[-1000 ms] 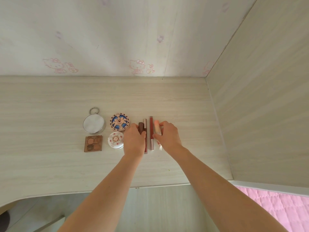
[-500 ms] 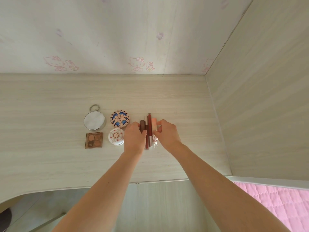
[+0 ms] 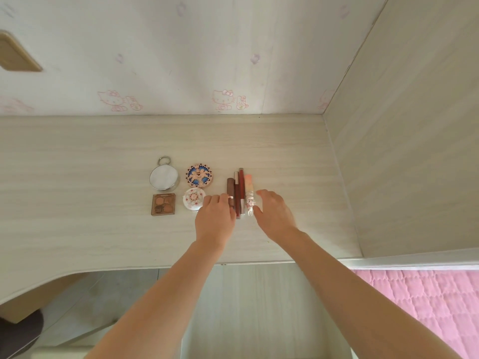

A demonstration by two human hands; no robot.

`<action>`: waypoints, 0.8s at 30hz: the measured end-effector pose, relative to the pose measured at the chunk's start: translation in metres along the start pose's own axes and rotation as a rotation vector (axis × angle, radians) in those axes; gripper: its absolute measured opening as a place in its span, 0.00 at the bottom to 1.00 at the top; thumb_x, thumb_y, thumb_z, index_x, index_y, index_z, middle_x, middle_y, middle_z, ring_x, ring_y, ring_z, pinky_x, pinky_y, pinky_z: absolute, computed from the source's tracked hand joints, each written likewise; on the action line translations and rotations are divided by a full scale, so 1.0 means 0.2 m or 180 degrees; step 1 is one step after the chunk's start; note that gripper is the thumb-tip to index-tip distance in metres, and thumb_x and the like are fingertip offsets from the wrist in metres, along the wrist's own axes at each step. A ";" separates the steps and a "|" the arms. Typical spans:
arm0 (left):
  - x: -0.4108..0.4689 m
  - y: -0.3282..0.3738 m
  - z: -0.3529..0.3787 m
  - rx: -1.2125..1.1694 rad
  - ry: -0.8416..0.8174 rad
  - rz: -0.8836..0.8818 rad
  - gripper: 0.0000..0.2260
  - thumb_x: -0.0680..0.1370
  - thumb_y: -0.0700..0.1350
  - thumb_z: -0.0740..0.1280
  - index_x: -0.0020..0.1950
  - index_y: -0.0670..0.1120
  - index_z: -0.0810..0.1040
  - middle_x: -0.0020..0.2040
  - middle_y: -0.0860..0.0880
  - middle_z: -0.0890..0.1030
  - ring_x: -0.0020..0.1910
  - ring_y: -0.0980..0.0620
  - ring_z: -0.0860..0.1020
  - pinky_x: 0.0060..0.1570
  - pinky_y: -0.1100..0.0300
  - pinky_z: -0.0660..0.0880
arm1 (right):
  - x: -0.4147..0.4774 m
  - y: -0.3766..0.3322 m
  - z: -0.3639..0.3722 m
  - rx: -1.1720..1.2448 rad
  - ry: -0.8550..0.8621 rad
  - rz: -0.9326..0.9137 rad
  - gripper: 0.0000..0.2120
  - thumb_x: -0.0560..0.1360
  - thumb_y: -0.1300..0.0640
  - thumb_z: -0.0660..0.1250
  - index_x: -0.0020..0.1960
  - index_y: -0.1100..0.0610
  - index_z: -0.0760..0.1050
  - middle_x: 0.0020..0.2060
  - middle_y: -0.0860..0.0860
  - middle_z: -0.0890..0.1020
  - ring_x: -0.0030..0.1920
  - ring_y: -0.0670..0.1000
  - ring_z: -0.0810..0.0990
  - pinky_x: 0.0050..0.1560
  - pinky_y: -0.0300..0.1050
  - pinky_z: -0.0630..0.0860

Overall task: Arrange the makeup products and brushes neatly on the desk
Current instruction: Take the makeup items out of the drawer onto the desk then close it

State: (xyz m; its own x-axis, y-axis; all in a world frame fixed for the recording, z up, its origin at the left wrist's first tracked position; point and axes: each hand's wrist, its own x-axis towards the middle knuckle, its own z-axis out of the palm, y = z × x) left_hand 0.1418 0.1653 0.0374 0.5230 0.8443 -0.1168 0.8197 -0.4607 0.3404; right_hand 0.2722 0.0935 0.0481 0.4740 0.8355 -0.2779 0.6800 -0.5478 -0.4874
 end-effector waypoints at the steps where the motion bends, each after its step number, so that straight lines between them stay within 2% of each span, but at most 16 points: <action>1: -0.04 -0.01 0.00 0.0069 0.0062 0.0101 0.13 0.78 0.45 0.61 0.62 0.45 0.74 0.54 0.49 0.78 0.59 0.49 0.71 0.47 0.58 0.73 | -0.04 0.01 0.00 -0.0024 0.0064 -0.0067 0.17 0.79 0.57 0.61 0.67 0.57 0.68 0.63 0.53 0.73 0.67 0.53 0.69 0.59 0.47 0.71; 6: -0.31 -0.02 -0.01 0.0164 0.0363 0.0600 0.16 0.71 0.39 0.70 0.59 0.42 0.78 0.51 0.47 0.80 0.57 0.45 0.77 0.48 0.52 0.76 | -0.30 0.08 0.03 -0.0282 0.0302 -0.0544 0.19 0.79 0.58 0.61 0.69 0.59 0.66 0.66 0.52 0.70 0.73 0.51 0.61 0.63 0.45 0.71; 13: -0.79 0.01 0.09 0.0021 0.0297 0.0642 0.18 0.75 0.39 0.68 0.65 0.41 0.74 0.61 0.46 0.78 0.68 0.44 0.72 0.64 0.51 0.70 | -0.74 0.23 0.10 -0.0345 0.0178 -0.0773 0.20 0.80 0.57 0.59 0.71 0.59 0.65 0.69 0.52 0.69 0.75 0.50 0.57 0.66 0.44 0.69; 18: -1.20 0.02 0.26 0.0023 0.0056 0.0747 0.19 0.78 0.42 0.66 0.69 0.42 0.72 0.66 0.47 0.75 0.72 0.47 0.67 0.69 0.54 0.66 | -1.09 0.40 0.20 -0.0313 0.0015 -0.0809 0.19 0.79 0.58 0.60 0.69 0.58 0.66 0.66 0.51 0.71 0.74 0.49 0.58 0.62 0.47 0.74; 24: -1.59 -0.02 0.47 0.0138 -0.0451 0.0819 0.21 0.81 0.49 0.61 0.73 0.44 0.67 0.71 0.47 0.70 0.74 0.47 0.63 0.72 0.51 0.62 | -1.42 0.58 0.40 -0.0528 -0.0338 -0.0928 0.21 0.81 0.54 0.58 0.72 0.57 0.63 0.70 0.51 0.69 0.76 0.51 0.56 0.70 0.45 0.64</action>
State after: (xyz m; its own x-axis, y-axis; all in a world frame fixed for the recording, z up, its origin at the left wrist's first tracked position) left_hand -0.0064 -0.1265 -0.0141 0.7399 0.6530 -0.1620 0.6636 -0.6685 0.3358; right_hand 0.1713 -0.2034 0.0042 0.1917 0.9528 -0.2356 0.8640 -0.2777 -0.4201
